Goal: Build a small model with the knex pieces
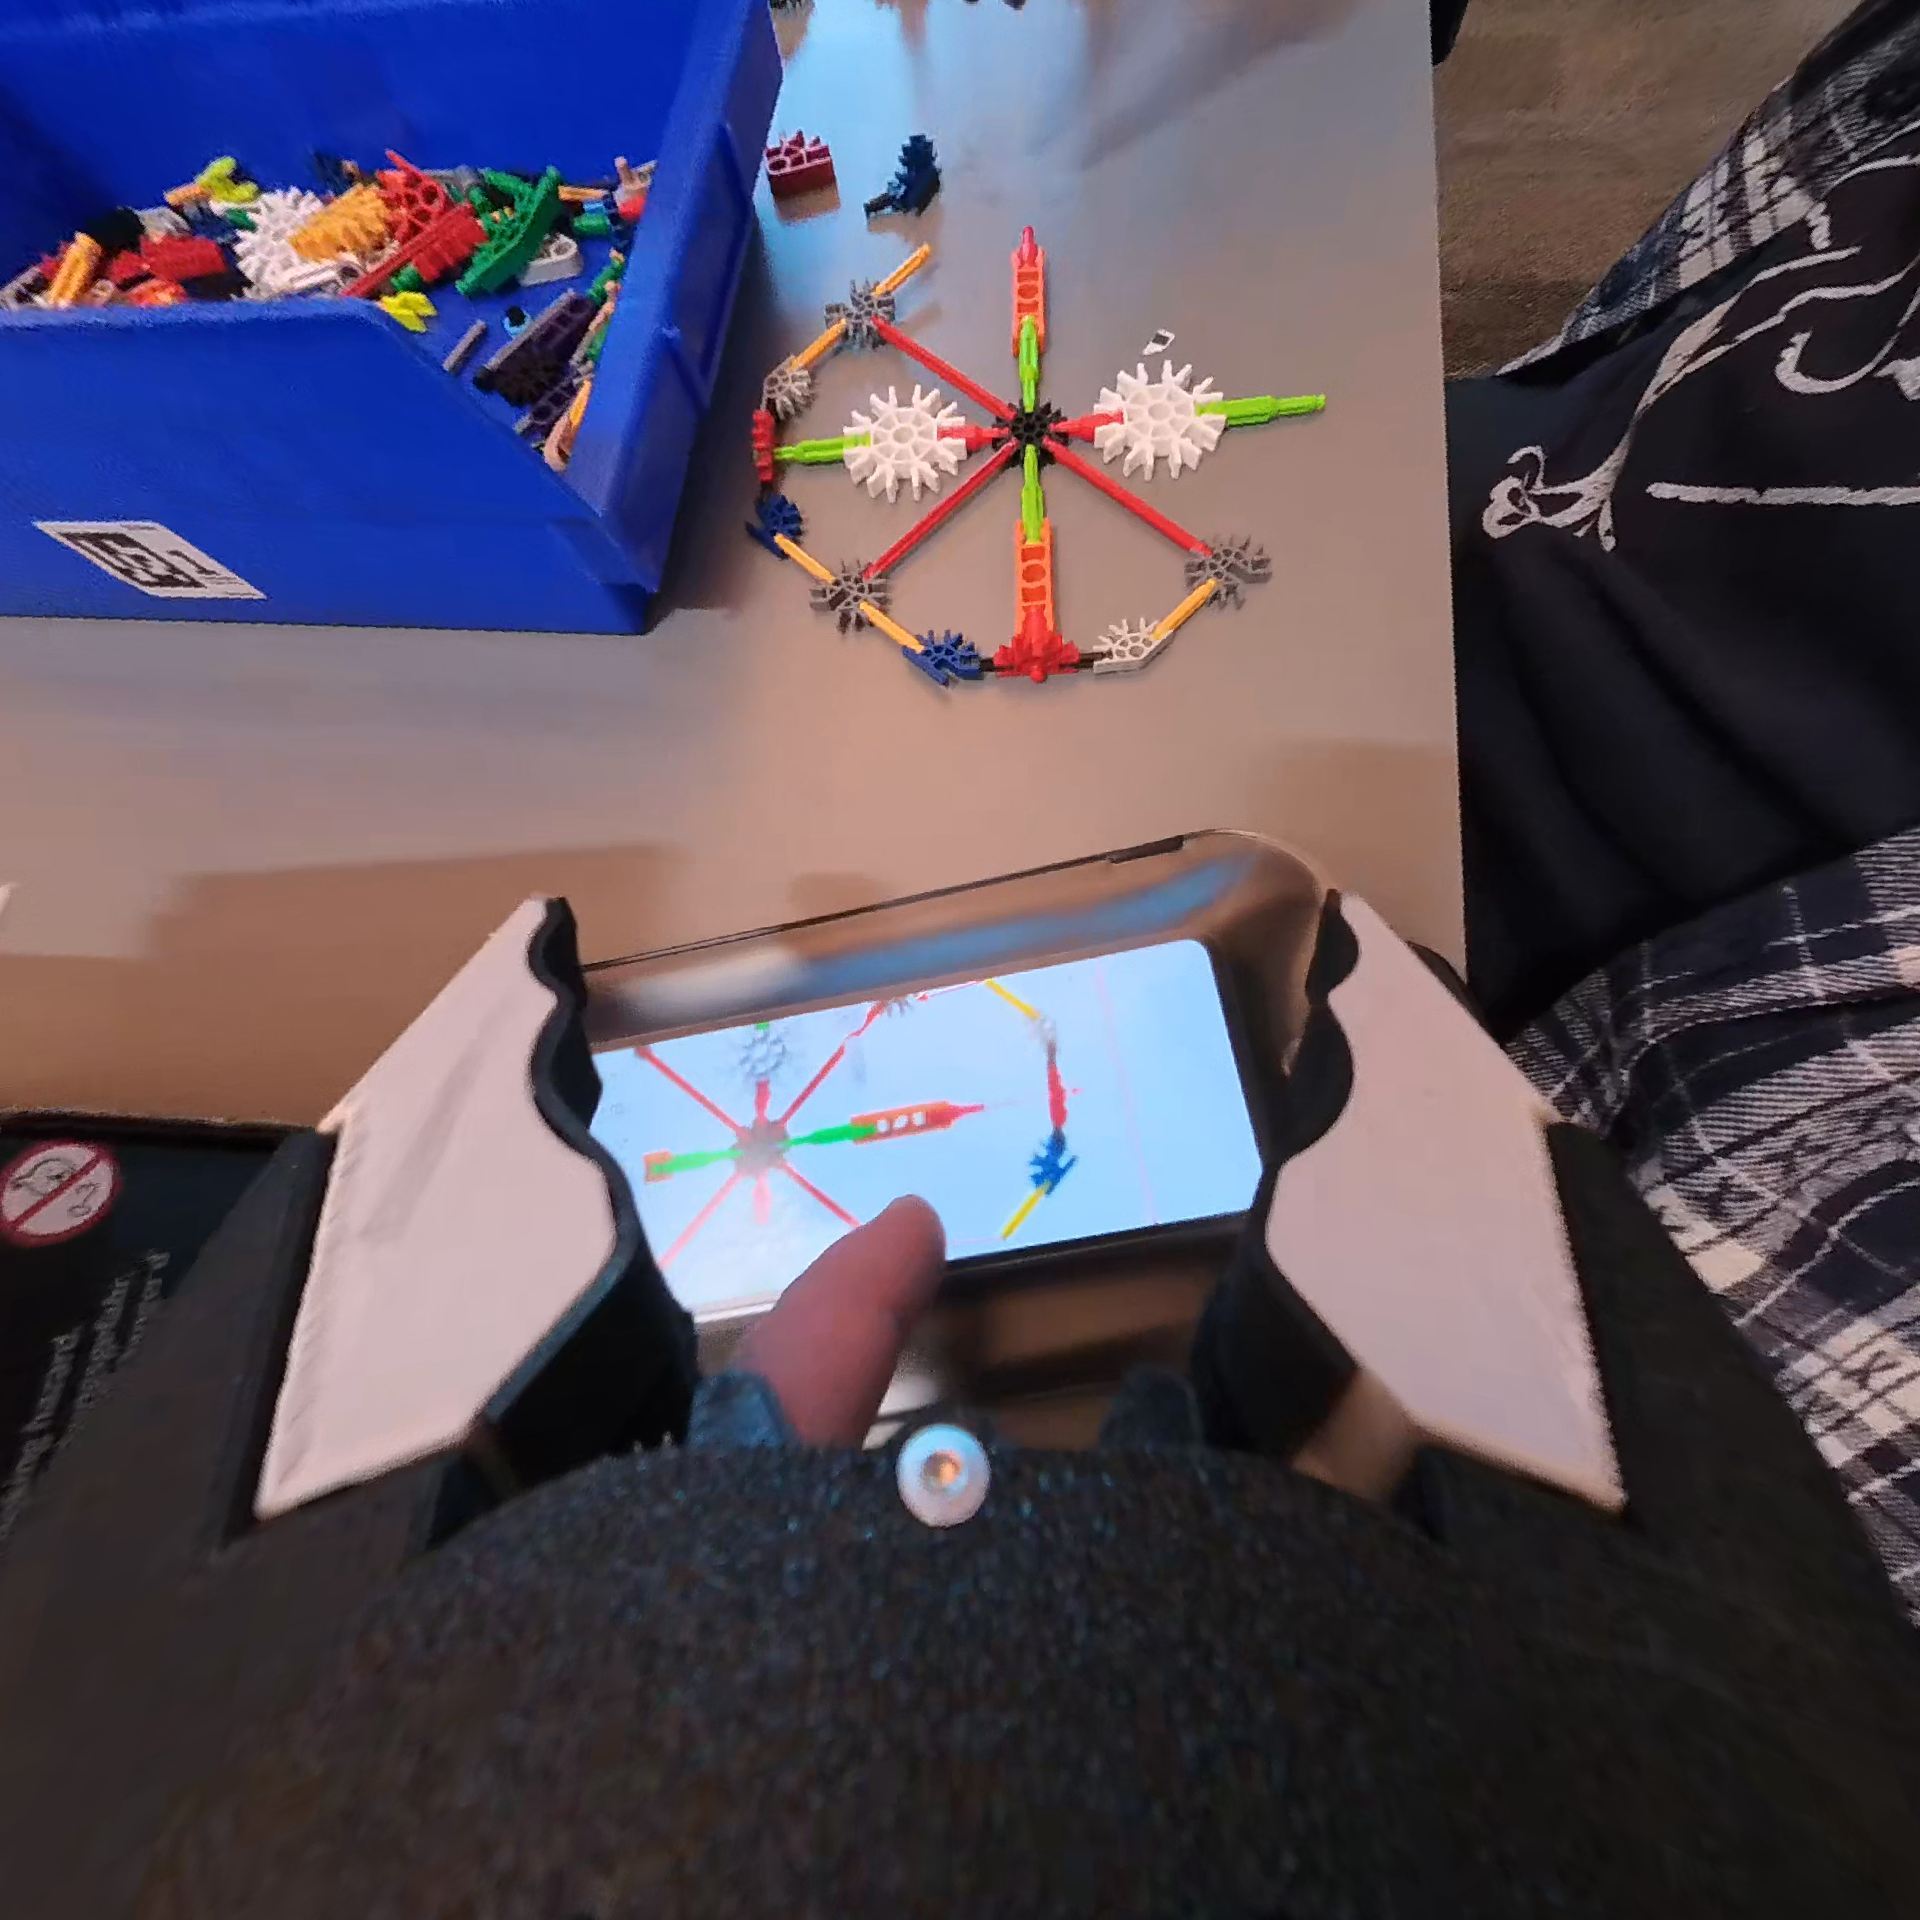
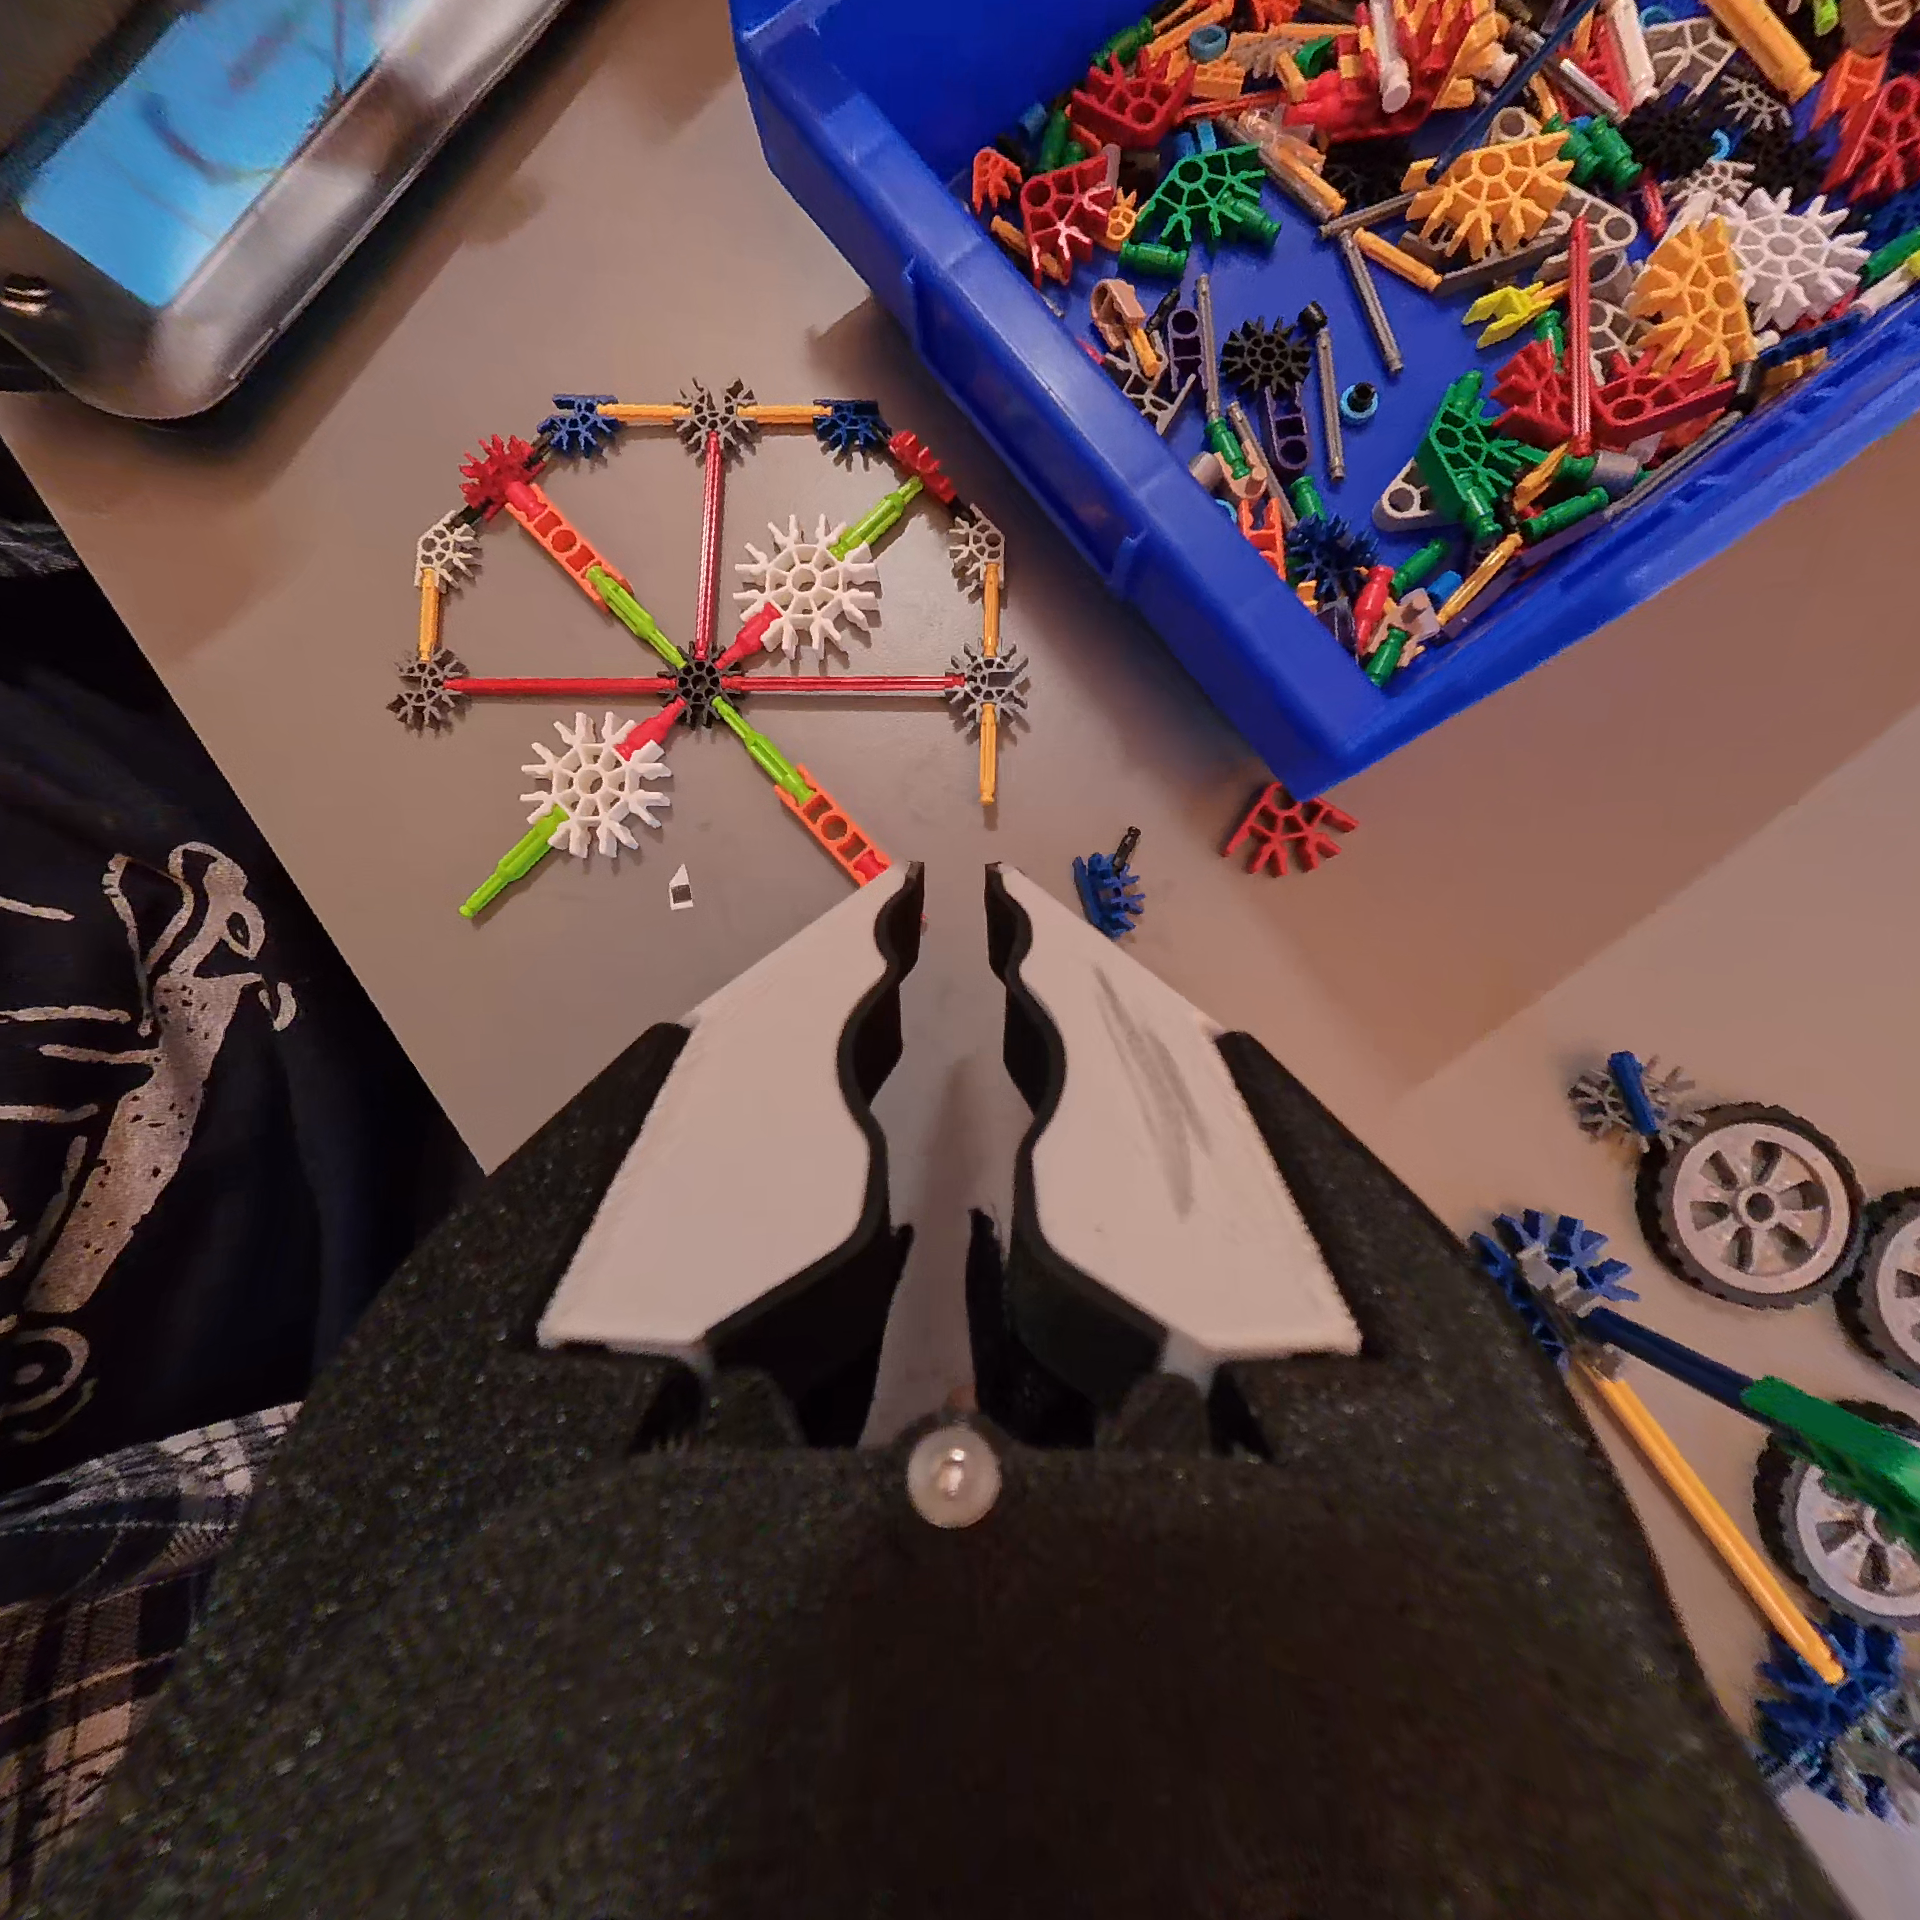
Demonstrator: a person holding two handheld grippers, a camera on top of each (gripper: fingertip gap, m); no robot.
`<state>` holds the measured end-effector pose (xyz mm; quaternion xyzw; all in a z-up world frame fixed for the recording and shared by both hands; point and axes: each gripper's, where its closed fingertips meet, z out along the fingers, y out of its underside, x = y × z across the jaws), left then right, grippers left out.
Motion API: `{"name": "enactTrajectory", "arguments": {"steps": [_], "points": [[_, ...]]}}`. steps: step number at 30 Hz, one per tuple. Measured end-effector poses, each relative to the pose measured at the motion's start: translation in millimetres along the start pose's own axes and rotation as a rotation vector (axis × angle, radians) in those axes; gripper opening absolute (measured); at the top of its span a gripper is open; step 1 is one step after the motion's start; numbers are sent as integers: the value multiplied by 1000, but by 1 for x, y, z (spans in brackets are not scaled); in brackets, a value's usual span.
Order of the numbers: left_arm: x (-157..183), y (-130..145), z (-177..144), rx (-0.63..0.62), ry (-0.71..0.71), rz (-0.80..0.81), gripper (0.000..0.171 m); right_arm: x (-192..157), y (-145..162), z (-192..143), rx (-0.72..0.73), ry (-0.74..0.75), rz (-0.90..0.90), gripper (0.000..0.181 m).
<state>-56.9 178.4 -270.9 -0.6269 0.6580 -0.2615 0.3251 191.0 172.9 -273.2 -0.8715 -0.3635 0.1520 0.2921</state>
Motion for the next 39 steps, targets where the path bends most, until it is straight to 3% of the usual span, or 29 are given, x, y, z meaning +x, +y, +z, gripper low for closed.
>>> {"name": "enactTrajectory", "arguments": {"steps": [39], "points": [[9, -11, -15, 29, -40, 34, 135, -12, 14, -2, 9, -19, 12, 18]]}}
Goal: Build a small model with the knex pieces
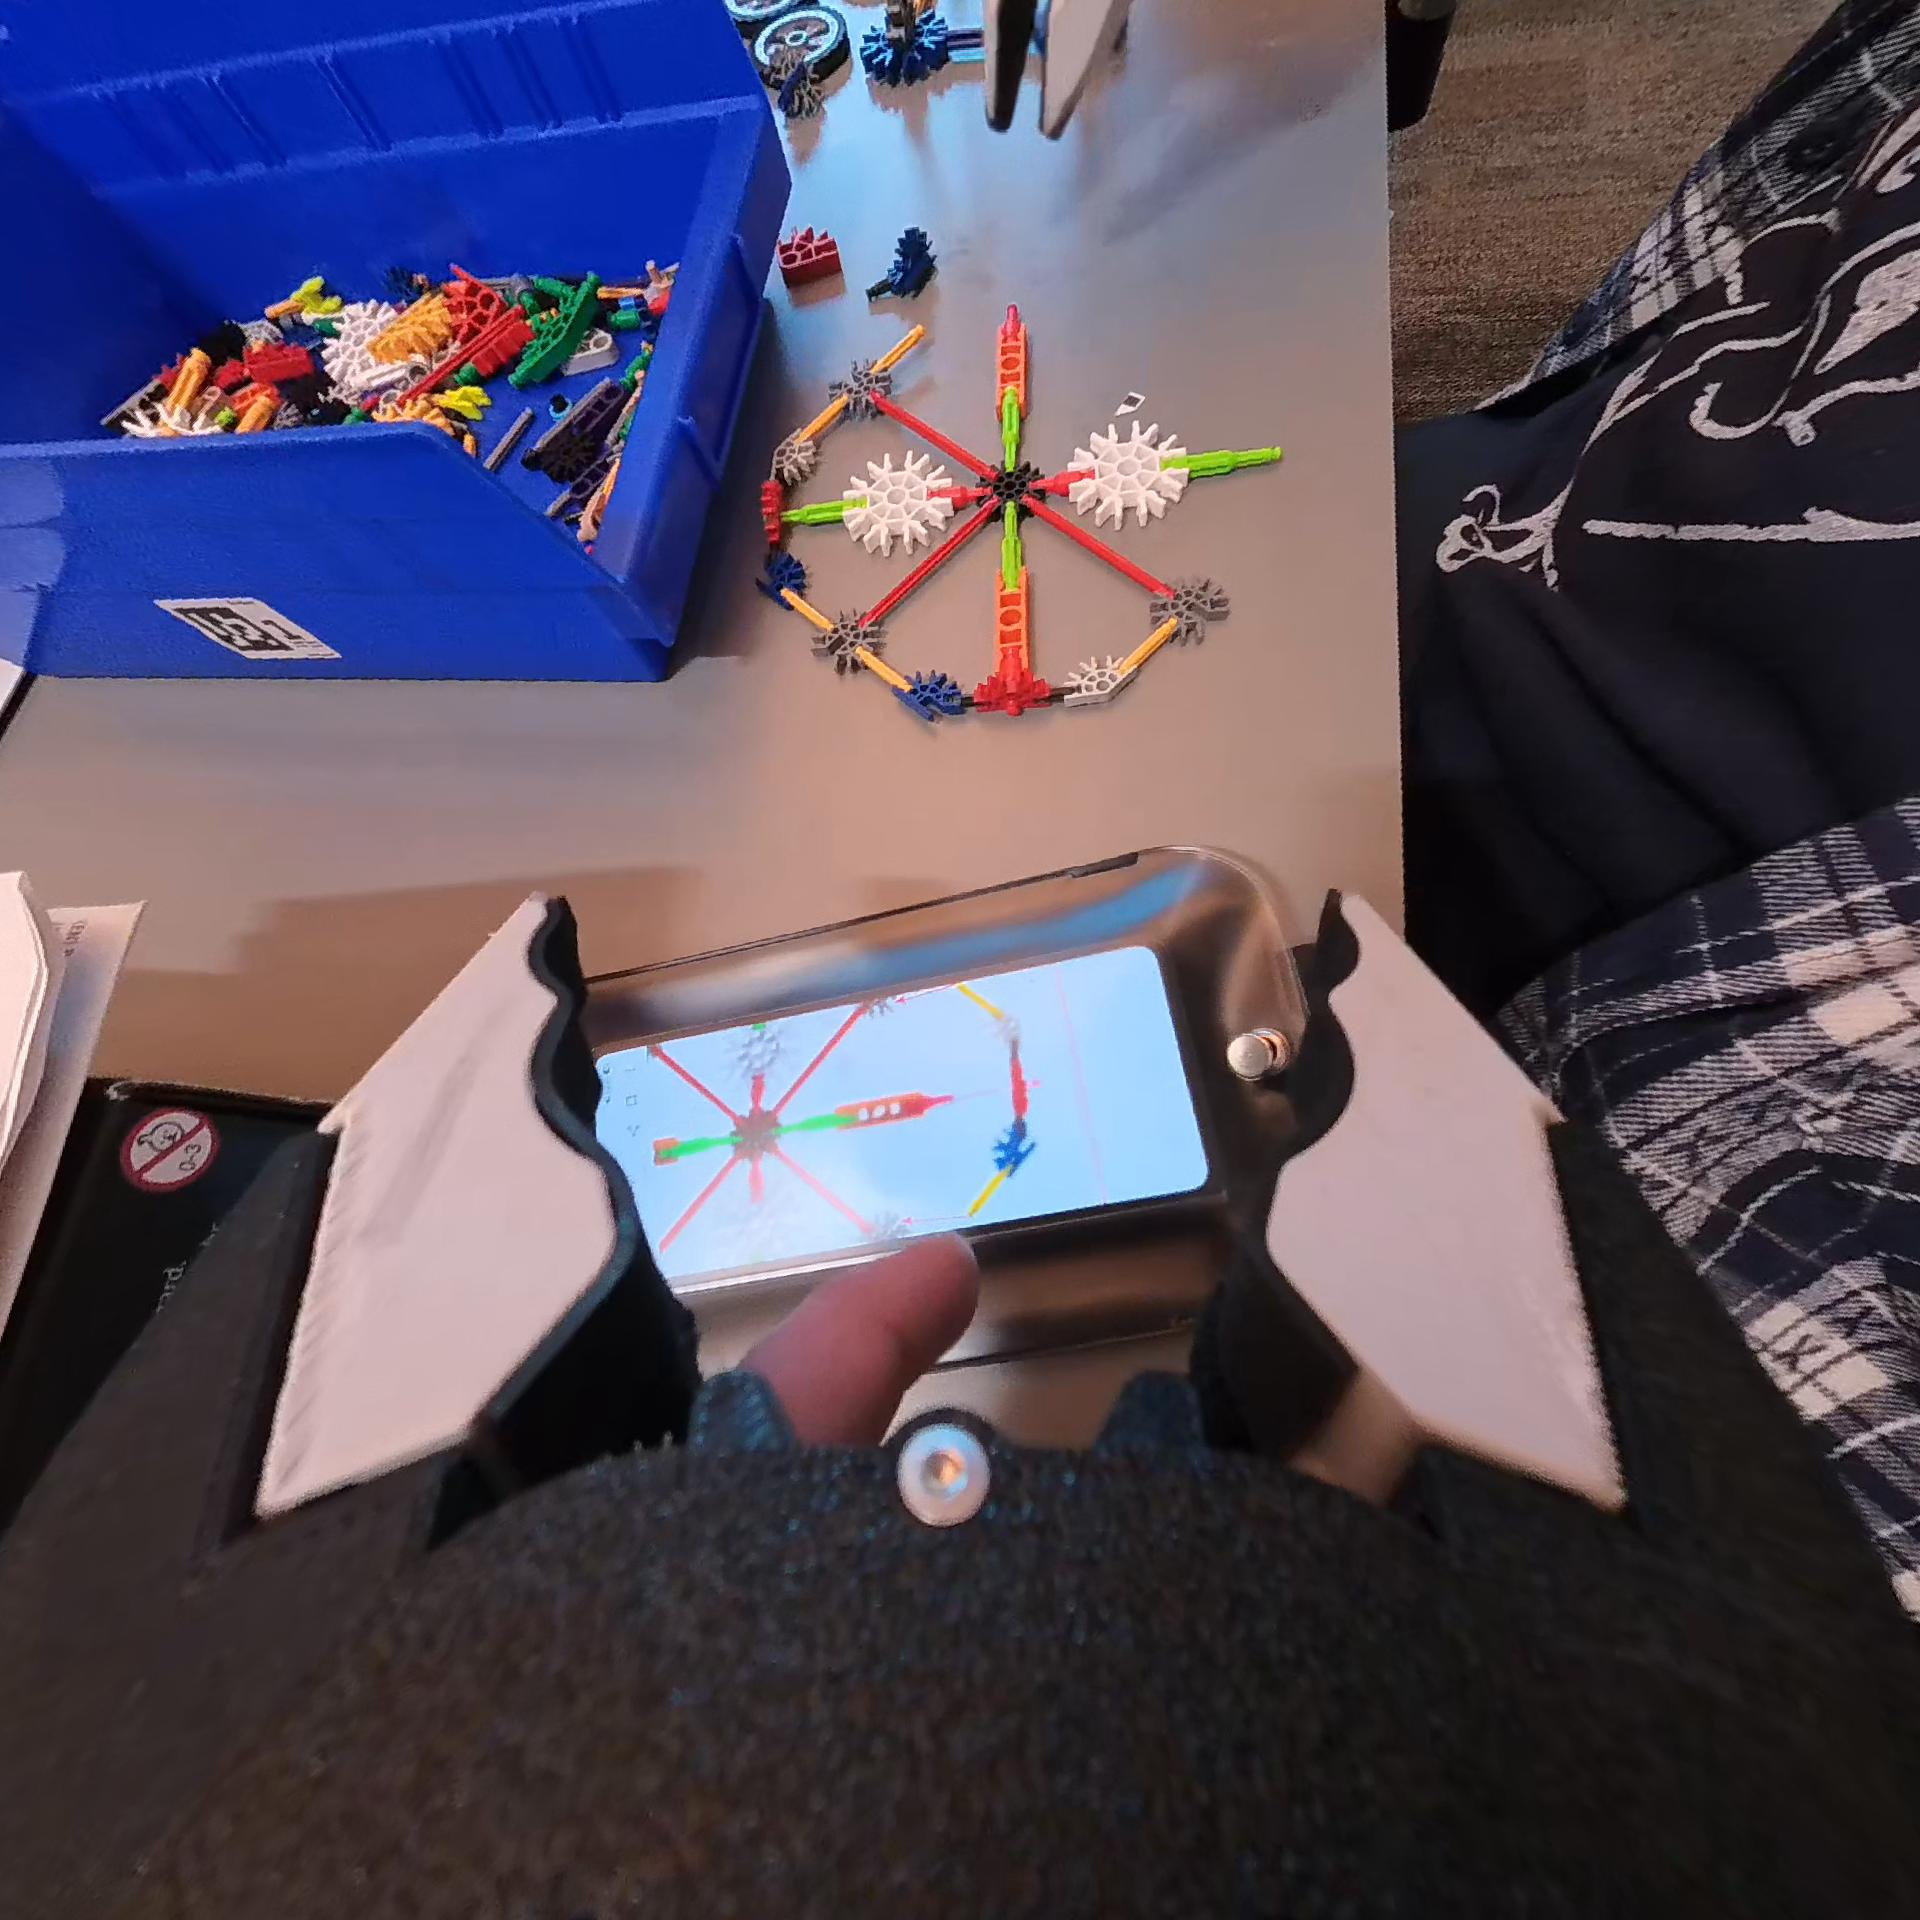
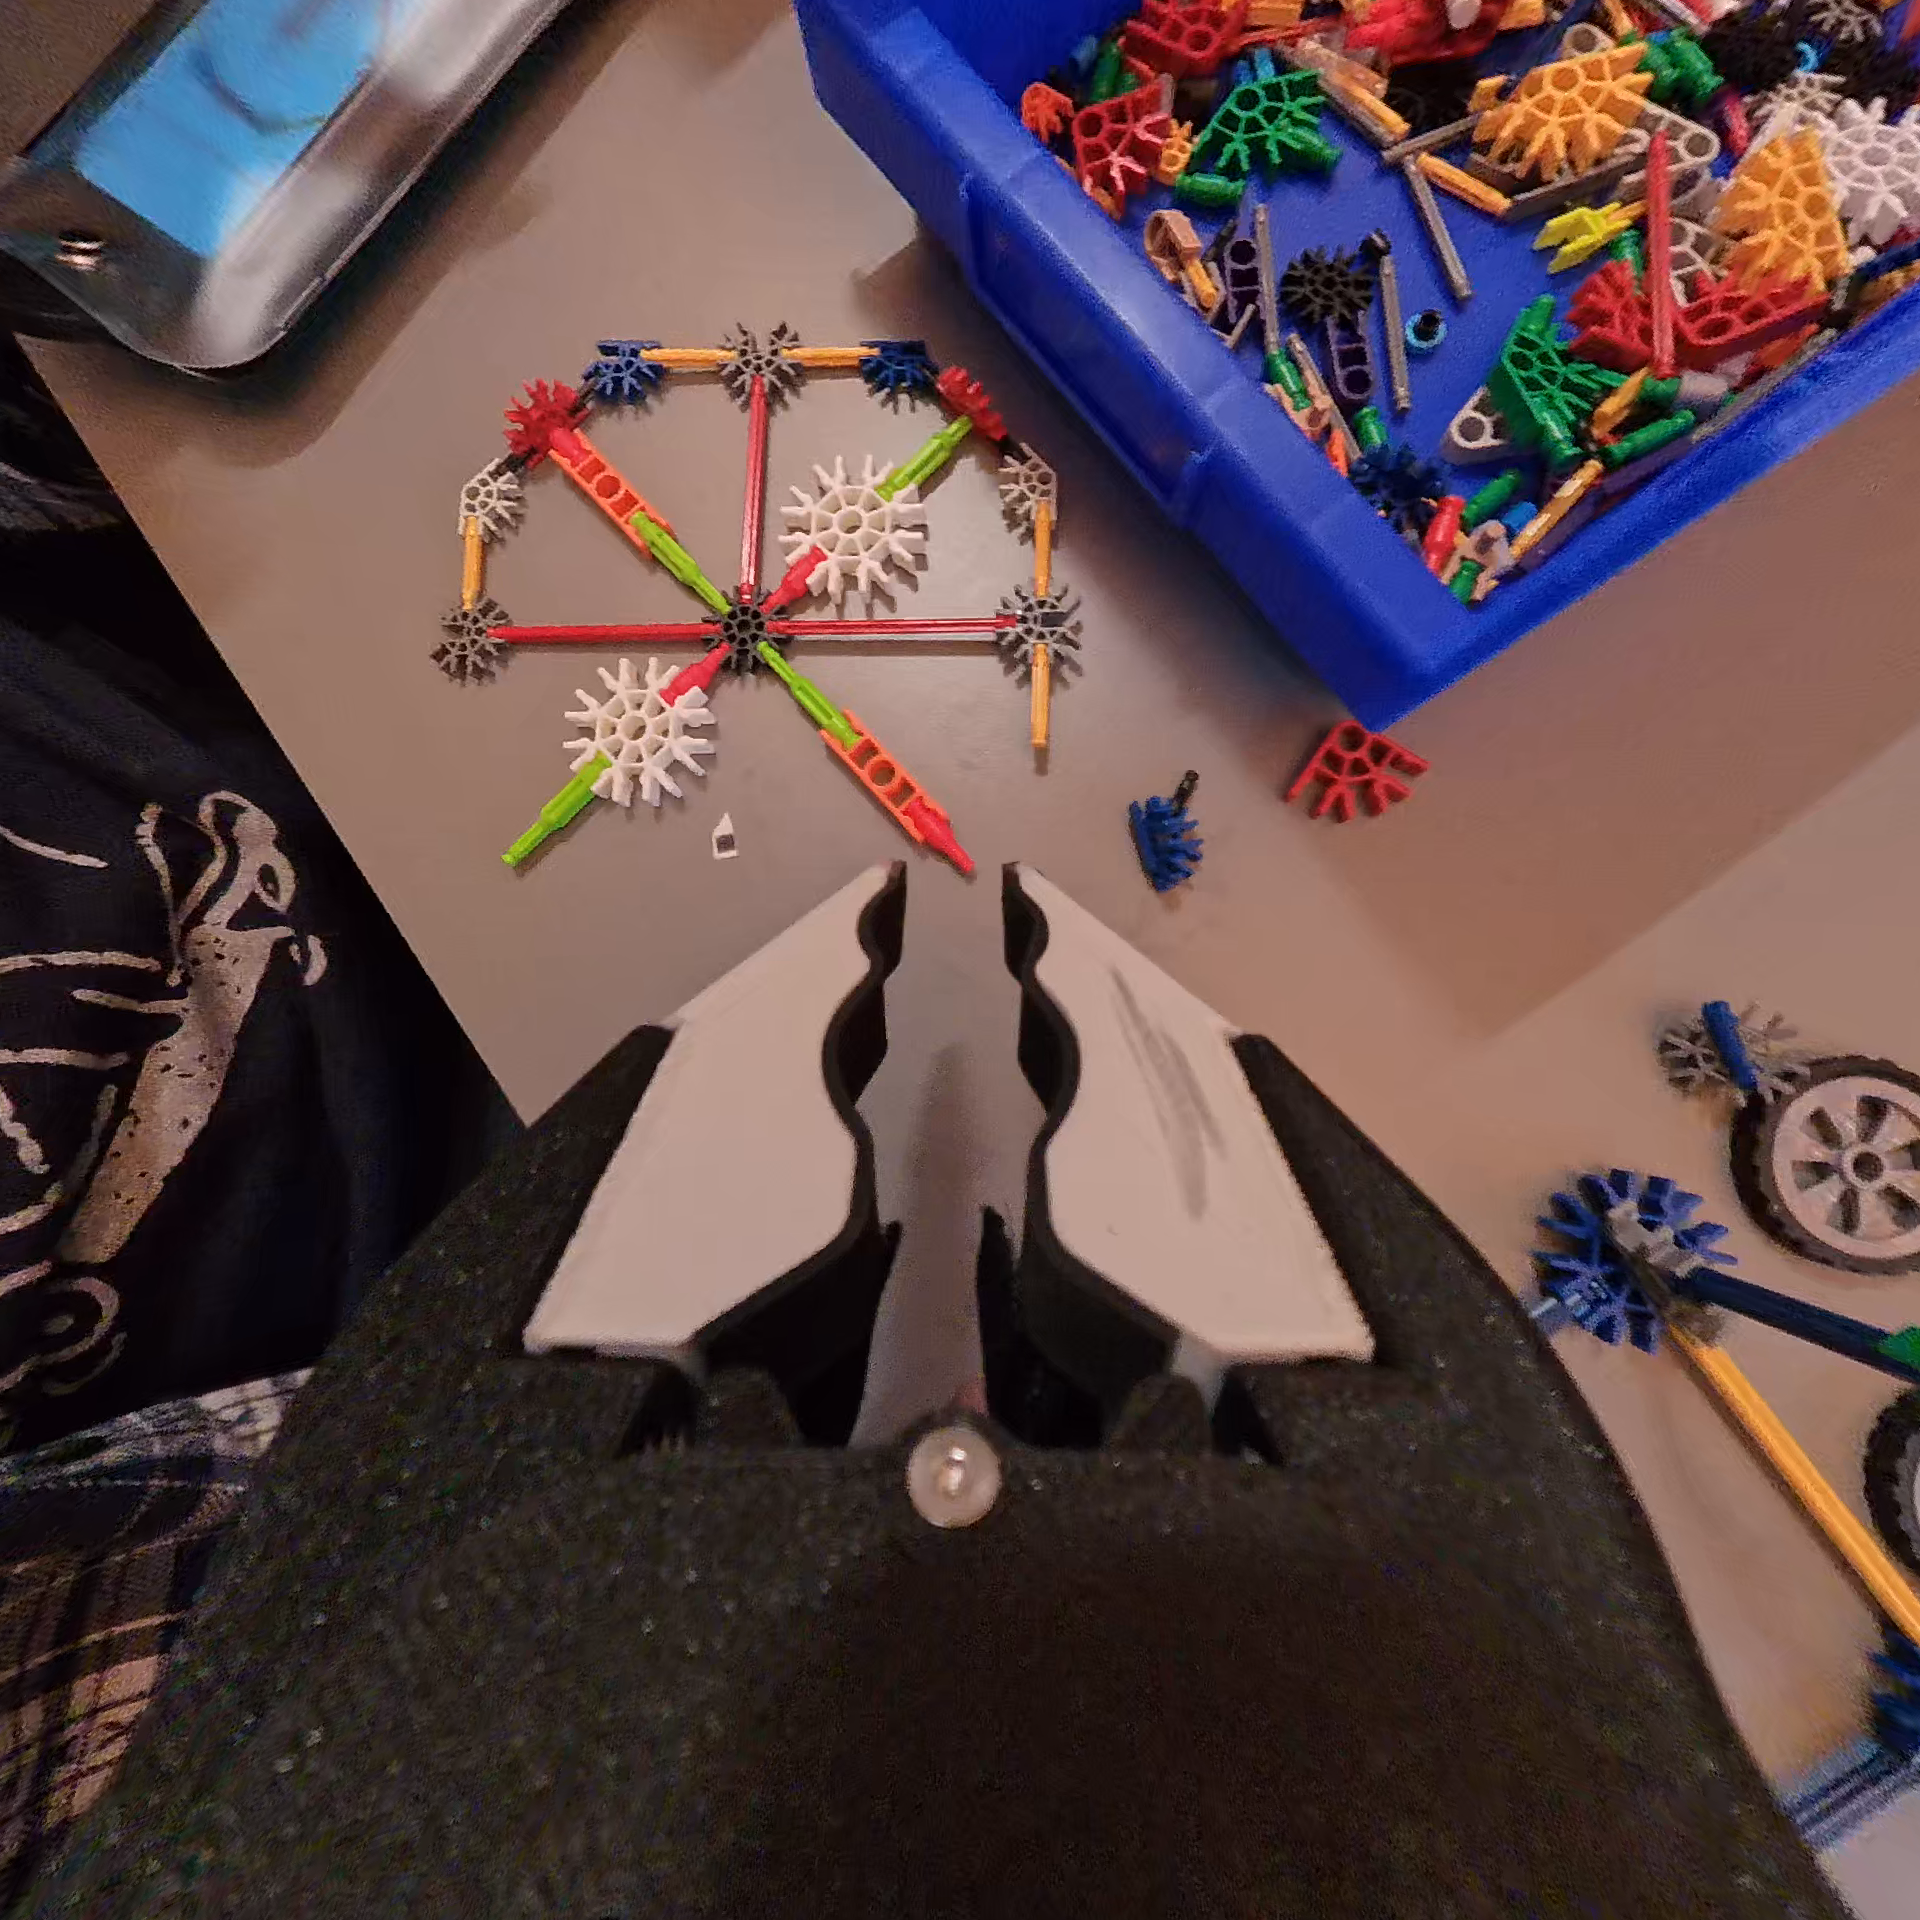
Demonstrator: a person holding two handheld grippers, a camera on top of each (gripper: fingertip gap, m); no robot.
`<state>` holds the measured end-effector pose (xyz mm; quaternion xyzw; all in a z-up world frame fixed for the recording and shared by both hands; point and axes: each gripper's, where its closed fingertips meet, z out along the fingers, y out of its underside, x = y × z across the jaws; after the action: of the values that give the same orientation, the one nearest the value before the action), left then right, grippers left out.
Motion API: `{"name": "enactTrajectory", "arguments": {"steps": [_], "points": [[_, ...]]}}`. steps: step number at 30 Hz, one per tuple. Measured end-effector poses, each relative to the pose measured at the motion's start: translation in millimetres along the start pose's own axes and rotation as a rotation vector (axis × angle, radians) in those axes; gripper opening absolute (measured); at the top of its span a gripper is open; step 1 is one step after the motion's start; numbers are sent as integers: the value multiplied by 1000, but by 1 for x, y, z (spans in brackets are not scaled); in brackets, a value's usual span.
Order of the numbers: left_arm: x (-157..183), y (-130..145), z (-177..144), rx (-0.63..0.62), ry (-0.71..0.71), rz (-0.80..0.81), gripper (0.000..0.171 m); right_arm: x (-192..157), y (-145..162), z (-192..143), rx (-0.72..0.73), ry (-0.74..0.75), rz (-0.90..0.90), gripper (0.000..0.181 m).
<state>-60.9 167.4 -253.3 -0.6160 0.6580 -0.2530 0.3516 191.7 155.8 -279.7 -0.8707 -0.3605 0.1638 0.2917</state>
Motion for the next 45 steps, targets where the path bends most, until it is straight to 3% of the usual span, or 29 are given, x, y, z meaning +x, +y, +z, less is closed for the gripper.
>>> {"name": "enactTrajectory", "arguments": {"steps": [11, 45], "points": [[1, 1, -3, 0, 3, -1, 135, -30, -11, 17, -8, -65, -57, 32], [10, -5, 0, 14, 28, 15, 135, -27, -3, 17, -24, -64, -48, 33]]}}
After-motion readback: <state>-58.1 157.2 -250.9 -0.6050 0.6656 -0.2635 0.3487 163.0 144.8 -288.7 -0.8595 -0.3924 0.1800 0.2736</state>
